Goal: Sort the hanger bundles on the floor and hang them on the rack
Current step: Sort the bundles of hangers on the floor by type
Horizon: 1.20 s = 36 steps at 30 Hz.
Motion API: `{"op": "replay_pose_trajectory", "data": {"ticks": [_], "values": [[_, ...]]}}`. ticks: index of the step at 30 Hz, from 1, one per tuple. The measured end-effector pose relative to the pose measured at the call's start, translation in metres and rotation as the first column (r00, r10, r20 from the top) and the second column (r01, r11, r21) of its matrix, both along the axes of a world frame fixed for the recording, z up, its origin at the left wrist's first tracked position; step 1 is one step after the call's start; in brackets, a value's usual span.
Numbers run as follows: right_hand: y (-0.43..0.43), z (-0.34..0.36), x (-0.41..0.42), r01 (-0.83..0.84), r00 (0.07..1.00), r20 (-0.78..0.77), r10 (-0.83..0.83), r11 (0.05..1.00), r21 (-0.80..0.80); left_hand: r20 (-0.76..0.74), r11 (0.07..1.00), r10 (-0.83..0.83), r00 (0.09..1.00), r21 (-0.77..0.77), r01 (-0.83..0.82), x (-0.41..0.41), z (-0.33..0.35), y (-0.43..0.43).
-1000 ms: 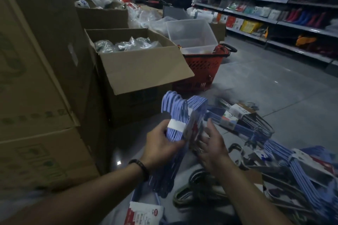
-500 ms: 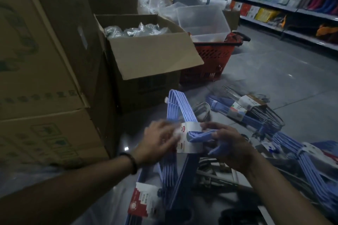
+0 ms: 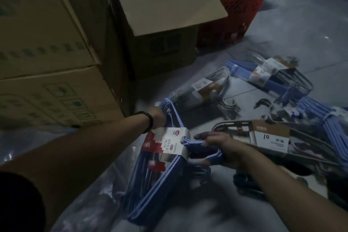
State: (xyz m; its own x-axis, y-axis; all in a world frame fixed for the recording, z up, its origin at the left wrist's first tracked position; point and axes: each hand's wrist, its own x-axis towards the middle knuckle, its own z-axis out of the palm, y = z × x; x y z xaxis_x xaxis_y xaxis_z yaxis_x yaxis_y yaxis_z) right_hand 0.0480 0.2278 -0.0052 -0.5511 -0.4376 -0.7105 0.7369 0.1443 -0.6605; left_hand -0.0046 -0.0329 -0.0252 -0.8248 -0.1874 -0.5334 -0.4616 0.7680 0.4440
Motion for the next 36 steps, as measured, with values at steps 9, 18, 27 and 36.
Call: {"op": "replay_pose_trajectory", "data": {"ticks": [9,18,27,36], "values": [[-0.012,-0.034,0.009,-0.329,0.676,-0.264,0.688,0.602,0.727,0.026,0.911,-0.199,0.980,-0.363,0.194,0.015,-0.017,0.010],[-0.024,-0.049,0.013,-0.291,0.533,-0.175,0.828,0.374,0.881,0.127,0.906,-0.223,0.966,-0.338,0.254,0.016,-0.009,0.009],[-0.008,-0.033,-0.022,-0.431,0.566,-0.225,0.793,0.518,0.739,-0.066,0.794,-0.310,0.948,-0.566,0.220,-0.028,0.035,0.046],[0.060,0.018,-0.110,0.266,0.733,-0.630,0.258,0.743,0.614,-0.105,0.756,-0.642,0.759,-0.249,0.605,-0.068,-0.019,0.154]]}}
